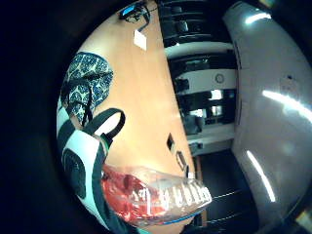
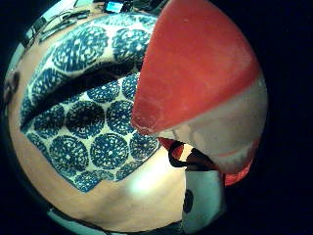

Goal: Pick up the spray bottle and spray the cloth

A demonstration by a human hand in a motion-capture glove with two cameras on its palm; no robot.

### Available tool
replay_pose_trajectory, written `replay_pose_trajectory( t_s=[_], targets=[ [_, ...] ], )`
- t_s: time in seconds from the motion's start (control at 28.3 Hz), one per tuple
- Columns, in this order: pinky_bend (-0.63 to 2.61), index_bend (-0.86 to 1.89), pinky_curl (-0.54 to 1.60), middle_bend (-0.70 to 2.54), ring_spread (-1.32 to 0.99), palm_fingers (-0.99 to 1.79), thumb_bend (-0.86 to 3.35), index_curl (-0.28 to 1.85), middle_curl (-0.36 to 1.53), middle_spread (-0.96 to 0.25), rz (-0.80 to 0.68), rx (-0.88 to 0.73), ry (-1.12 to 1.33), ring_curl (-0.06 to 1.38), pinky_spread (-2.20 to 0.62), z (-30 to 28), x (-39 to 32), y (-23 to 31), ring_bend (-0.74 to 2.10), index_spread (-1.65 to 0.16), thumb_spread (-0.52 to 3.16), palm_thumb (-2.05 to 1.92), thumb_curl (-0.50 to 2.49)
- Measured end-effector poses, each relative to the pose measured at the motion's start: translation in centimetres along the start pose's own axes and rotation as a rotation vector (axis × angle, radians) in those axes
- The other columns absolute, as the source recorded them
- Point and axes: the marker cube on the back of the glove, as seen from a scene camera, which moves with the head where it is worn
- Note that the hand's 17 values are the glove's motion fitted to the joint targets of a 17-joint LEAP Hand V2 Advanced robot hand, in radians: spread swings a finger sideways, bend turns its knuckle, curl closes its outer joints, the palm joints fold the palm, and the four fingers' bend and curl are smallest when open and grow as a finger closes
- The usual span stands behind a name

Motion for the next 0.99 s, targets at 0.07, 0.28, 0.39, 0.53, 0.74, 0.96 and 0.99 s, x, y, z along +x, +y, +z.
replay_pose_trajectory(
  t_s=[0.07, 0.28, 0.39, 0.53, 0.74, 0.96, 0.99],
  targets=[
    [0.54, 0.22, 0.42, 0.60, -0.22, 1.39, -0.03, 0.57, 0.53, -0.22, 0.002, 0.009, -0.010, 0.47, -0.33, 0.1, -0.5, 0.0, 0.72, -0.28, 0.58, 0.88, 0.73],
    [0.53, 0.22, 0.42, 0.59, -0.22, 1.39, -0.03, 0.58, 0.53, -0.22, 0.042, -0.007, 0.010, 0.47, -0.34, 0.2, 0.1, 1.4, 0.72, -0.28, 0.57, 0.88, 0.74],
    [0.53, 0.21, 0.42, 0.59, -0.22, 1.39, -0.03, 0.58, 0.53, -0.22, 0.077, -0.017, 0.007, 0.47, -0.34, 0.4, 1.1, 2.0, 0.72, -0.28, 0.57, 0.88, 0.74],
    [0.53, 0.21, 0.42, 0.59, -0.22, 1.39, -0.03, 0.58, 0.53, -0.22, 0.173, -0.039, -0.011, 0.47, -0.34, 0.1, 3.2, 2.6, 0.72, -0.28, 0.56, 0.88, 0.74],
    [0.53, 0.21, 0.42, 0.59, -0.22, 1.39, -0.03, 0.58, 0.52, -0.22, 0.395, 0.085, -0.143, 0.47, -0.34, -2.7, 5.2, 0.9, 0.73, -0.28, 0.56, 0.88, 0.75],
    [0.53, 0.21, 0.42, 0.59, -0.22, 1.39, -0.03, 0.58, 0.52, -0.22, 0.536, 0.204, -0.218, 0.47, -0.34, -6.5, 7.2, -1.3, 0.73, -0.28, 0.56, 0.88, 0.75],
    [0.53, 0.21, 0.42, 0.59, -0.22, 1.39, -0.03, 0.59, 0.52, -0.22, 0.558, 0.227, -0.247, 0.47, -0.34, -7.1, 7.5, -1.7, 0.72, -0.29, 0.56, 0.88, 0.75]
  ],
)
